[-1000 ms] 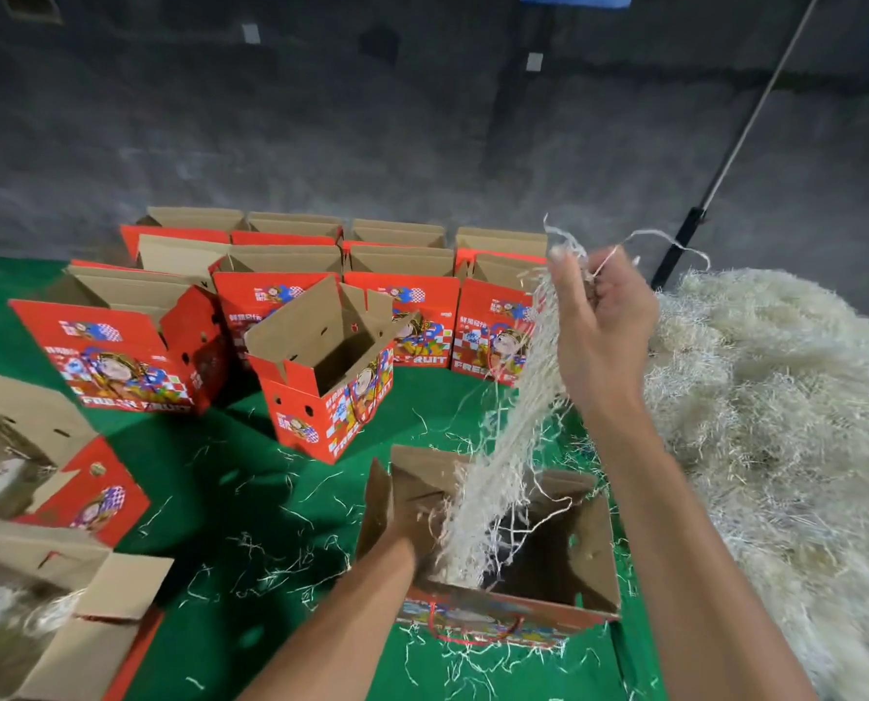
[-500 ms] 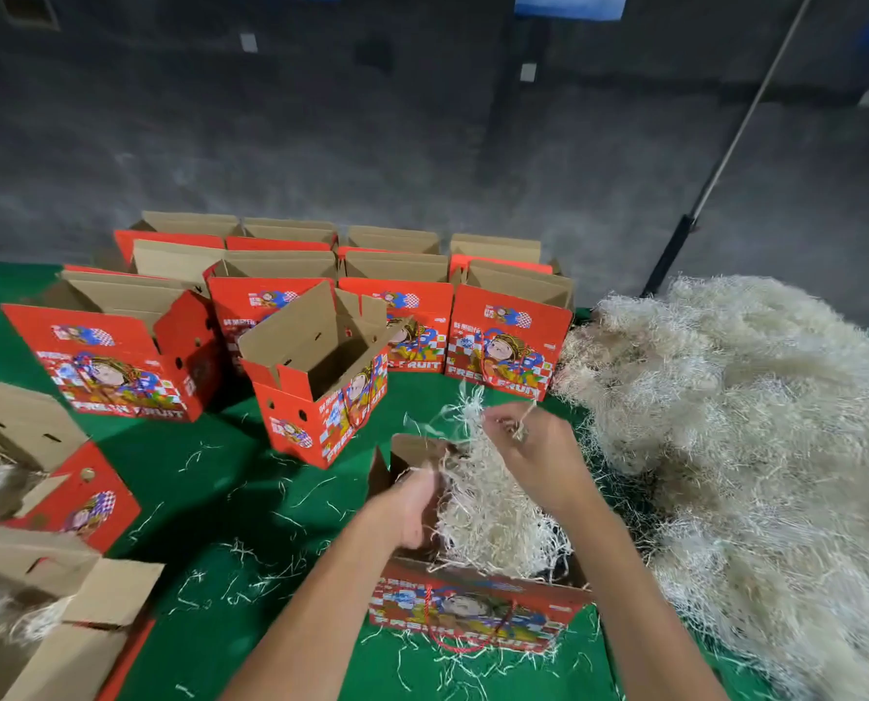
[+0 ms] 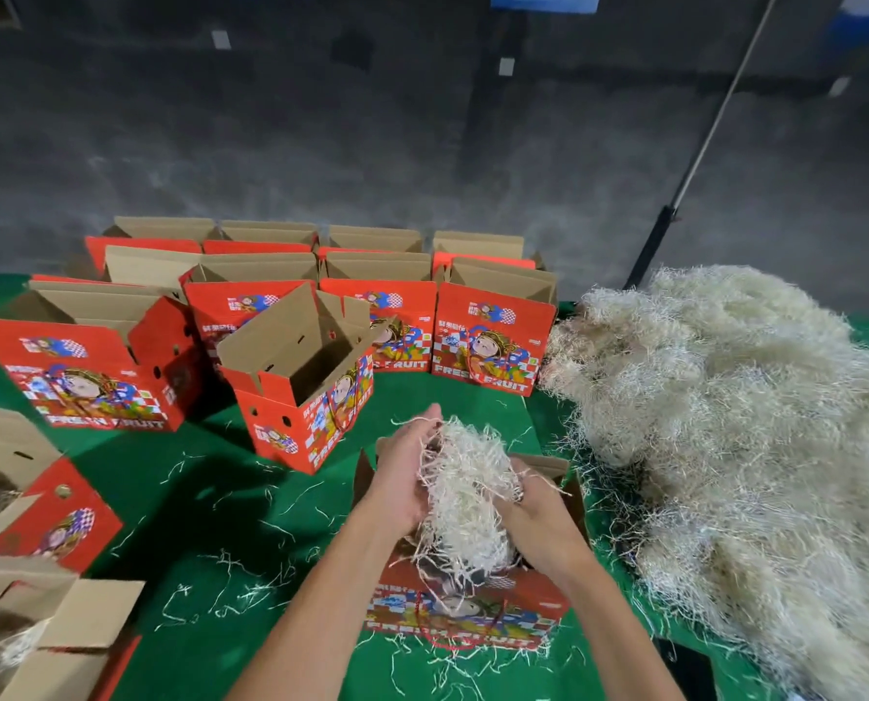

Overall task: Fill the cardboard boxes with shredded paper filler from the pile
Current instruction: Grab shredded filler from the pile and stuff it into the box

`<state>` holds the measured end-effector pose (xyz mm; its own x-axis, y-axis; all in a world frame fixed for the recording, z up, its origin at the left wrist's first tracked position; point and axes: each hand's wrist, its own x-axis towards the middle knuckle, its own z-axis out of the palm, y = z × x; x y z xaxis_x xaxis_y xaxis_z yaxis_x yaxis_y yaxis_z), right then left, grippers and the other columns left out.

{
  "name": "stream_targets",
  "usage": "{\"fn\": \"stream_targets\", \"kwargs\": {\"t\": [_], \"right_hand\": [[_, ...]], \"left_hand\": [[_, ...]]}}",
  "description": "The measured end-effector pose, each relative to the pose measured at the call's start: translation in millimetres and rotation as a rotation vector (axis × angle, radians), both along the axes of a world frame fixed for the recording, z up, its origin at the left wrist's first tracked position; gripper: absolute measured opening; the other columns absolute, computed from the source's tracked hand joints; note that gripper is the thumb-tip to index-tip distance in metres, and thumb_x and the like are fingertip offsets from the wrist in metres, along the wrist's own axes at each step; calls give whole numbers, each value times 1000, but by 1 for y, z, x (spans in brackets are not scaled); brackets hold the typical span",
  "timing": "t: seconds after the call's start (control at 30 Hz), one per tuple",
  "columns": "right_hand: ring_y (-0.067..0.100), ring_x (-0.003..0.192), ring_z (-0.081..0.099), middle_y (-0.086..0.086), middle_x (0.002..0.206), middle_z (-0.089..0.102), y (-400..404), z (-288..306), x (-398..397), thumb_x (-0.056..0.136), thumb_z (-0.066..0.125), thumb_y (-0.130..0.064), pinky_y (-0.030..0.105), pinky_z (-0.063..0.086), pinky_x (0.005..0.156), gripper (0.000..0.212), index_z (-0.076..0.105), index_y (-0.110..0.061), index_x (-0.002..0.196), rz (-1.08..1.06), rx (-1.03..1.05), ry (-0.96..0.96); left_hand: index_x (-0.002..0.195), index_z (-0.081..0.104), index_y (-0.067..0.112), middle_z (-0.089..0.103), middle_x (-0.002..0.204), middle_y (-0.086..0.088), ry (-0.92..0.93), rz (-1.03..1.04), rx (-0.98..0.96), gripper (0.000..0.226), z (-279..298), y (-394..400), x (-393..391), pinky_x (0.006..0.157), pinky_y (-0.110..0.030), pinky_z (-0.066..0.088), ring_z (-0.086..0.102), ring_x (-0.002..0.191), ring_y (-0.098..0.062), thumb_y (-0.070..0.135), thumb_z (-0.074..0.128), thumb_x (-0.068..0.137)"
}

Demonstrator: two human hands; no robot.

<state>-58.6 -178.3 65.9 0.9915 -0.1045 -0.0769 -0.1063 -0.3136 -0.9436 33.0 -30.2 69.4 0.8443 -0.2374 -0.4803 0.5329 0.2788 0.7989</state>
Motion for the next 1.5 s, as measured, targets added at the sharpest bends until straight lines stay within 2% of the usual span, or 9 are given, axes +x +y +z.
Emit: {"fn": "stream_targets", "kwargs": {"t": [0.23,0.4,0.57,0.7,0.9,1.1,1.27,1.4,1.5], "right_hand": [[14,87,66,7,116,64,8,-6,12,102,40,3,15,51,63,35,54,-27,114,-259,107,-1],[31,86,68,10,106,70,7,-16,18,95,50,8,25,56,65,23,68,-2,105,-263,74,58],[23,68,53,-8,72,50,-38,-2,10,97,47,-55,33,50,72,62,56,0,124,-510,-29,-64],[14,104,61,-7,124,58,-17,7,10,83,43,-80,39,44,99,95,38,-9,146,-361,25,23],[6,103,65,2,135,52,-2,-8,20,89,47,19,28,59,80,52,52,-23,120,-301,157,-9],[-3,82,55,-10,124,45,-30,-6,16,100,55,-25,23,52,79,67,17,-14,154,-395,199,20],[-12,91,58,-31,105,55,12,4,8,79,53,-76,10,46,82,78,50,-18,131,-145,59,-80],[-10,83,63,-28,110,59,-28,-3,-3,88,62,-54,8,52,60,30,51,-46,115,-298,109,-98],[11,115,56,-16,122,50,-54,-11,-6,75,73,-61,39,48,96,92,27,-31,150,-392,268,13]], "left_hand": [[149,38,27,45,146,1,-124,-85,75,57,-13,-4,-30,111,-47,38,50,132,-20,0,47,99],[100,61,15,75,94,-6,3,10,49,29,-7,-5,-29,62,-33,58,72,80,-19,27,36,107],[146,34,26,48,139,-4,-54,181,288,95,-12,53,10,99,-56,41,57,110,-24,74,68,71],[146,38,21,58,129,-6,-68,101,223,104,-15,39,7,95,-45,47,59,97,-20,75,66,62],[153,25,31,70,102,3,-183,47,241,115,-28,13,-5,77,-30,52,64,79,-8,80,71,60],[123,61,34,51,58,11,-345,52,355,73,-26,27,5,62,-26,44,42,49,-7,86,57,72],[150,32,35,40,151,7,-296,-111,378,88,-34,-14,-18,113,-45,34,43,134,-16,80,54,76],[112,61,37,56,89,16,-205,175,178,47,-22,22,3,70,-30,54,61,65,-11,70,63,78],[107,53,32,52,93,10,-159,227,121,44,-20,41,12,77,-30,47,48,72,-4,59,72,79]]}}
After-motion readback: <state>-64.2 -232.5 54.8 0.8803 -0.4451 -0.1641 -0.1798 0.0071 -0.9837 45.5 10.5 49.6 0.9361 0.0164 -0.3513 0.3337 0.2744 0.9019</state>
